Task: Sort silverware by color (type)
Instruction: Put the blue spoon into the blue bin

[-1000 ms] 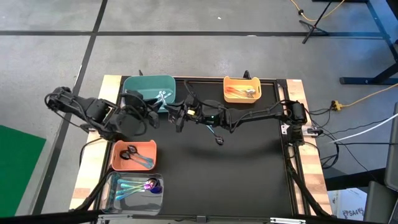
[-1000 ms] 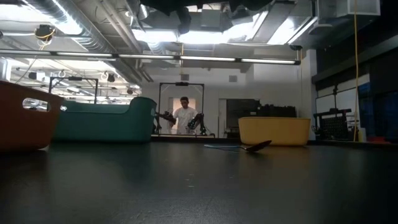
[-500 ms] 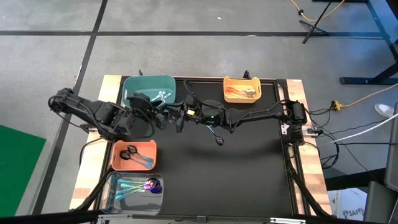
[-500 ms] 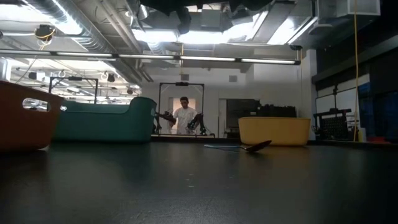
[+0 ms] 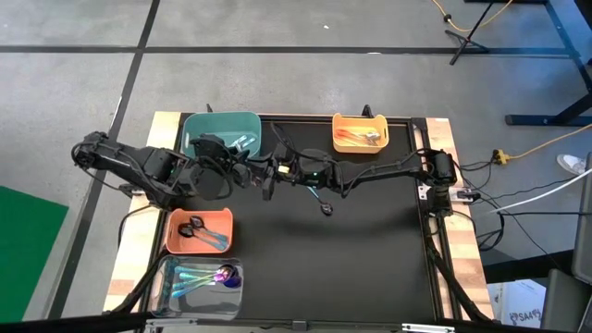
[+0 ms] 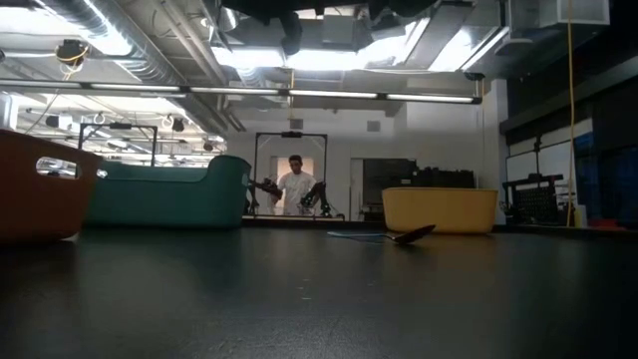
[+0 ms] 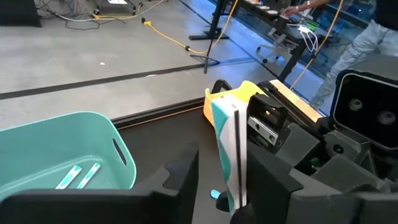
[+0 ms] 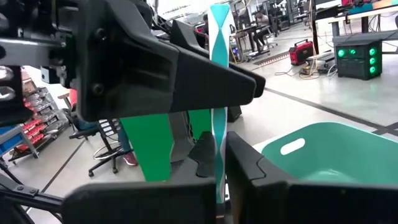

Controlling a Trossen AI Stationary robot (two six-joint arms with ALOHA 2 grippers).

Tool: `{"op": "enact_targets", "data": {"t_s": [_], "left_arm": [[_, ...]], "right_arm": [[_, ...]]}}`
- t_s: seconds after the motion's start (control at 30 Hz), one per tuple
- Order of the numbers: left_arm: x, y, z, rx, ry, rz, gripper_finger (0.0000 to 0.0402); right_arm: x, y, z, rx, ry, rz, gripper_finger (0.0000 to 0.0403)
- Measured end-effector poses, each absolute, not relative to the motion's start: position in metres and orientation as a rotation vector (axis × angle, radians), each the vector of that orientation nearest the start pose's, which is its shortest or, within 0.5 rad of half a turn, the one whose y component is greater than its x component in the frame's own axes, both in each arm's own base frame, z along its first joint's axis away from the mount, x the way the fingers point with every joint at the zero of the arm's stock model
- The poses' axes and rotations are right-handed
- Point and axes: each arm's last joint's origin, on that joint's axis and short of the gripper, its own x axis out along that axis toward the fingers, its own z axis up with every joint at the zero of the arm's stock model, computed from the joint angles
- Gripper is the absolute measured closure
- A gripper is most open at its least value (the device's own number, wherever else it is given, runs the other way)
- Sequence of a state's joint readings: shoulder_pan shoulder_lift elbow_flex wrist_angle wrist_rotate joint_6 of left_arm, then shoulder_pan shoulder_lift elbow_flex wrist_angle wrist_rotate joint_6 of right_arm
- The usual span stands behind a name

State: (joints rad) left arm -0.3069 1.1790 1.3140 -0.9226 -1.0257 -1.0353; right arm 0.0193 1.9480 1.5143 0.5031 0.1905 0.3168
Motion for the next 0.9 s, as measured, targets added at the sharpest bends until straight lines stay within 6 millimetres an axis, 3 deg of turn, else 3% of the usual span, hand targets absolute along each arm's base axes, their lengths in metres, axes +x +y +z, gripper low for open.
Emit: {"op": "enact_targets", "data": {"t_s": [0.37, 0.63, 0.9], "left_arm": [[0.2104, -0.0408, 0.3818, -0.476, 0.203, 0.900, 0.0367], [0.2101, -0.0407, 0.3816, -0.467, 0.209, 0.901, 0.0369], [0.2085, -0.0399, 0.3807, -0.398, 0.241, 0.906, 0.0369]], "right_arm": [[0.4608, 0.0034, 0.3064, 0.319, -0.088, -0.161, 0.0403], [0.4607, 0.0031, 0.3064, 0.320, -0.089, -0.167, 0.0390], [0.4607, 0.0029, 0.3044, 0.322, -0.070, -0.176, 0.0323]]}}
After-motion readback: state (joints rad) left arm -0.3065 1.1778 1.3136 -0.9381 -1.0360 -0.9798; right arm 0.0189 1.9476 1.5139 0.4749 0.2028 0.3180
